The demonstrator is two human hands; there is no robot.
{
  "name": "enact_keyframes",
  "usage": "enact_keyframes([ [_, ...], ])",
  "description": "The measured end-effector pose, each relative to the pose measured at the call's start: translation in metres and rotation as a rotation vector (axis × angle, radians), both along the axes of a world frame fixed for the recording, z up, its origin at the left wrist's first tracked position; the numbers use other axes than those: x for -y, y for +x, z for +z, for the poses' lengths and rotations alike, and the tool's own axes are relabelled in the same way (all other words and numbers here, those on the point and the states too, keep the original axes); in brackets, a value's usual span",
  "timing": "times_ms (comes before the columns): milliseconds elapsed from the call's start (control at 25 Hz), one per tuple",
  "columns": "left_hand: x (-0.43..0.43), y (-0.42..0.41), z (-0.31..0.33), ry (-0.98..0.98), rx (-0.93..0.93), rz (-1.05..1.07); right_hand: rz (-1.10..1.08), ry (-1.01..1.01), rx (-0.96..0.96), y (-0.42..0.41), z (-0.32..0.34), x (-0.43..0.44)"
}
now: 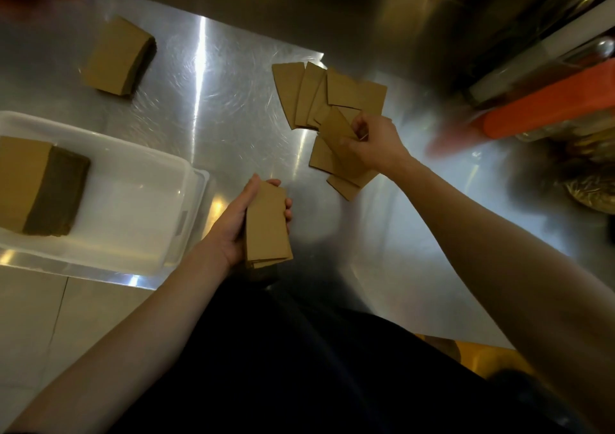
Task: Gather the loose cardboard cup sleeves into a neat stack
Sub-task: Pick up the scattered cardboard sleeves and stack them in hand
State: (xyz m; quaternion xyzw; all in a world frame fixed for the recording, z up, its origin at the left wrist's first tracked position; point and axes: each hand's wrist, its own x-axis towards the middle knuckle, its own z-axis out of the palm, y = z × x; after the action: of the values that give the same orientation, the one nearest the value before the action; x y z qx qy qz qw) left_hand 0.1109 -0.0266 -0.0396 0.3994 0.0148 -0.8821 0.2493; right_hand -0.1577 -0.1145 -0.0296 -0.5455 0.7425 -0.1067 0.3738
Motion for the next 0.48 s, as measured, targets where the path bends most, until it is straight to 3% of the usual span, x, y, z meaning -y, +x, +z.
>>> enact_keyframes([
  [320, -0.001, 0.001, -0.003, 0.012, -0.013, -0.013, -0.268, 0.105, 0.317, -0.010, 0.014, -0.048],
  [480, -0.002, -0.001, -0.003, 0.003, -0.028, -0.025, -0.520, 0.184, 0.699, -0.009, 0.022, -0.055],
])
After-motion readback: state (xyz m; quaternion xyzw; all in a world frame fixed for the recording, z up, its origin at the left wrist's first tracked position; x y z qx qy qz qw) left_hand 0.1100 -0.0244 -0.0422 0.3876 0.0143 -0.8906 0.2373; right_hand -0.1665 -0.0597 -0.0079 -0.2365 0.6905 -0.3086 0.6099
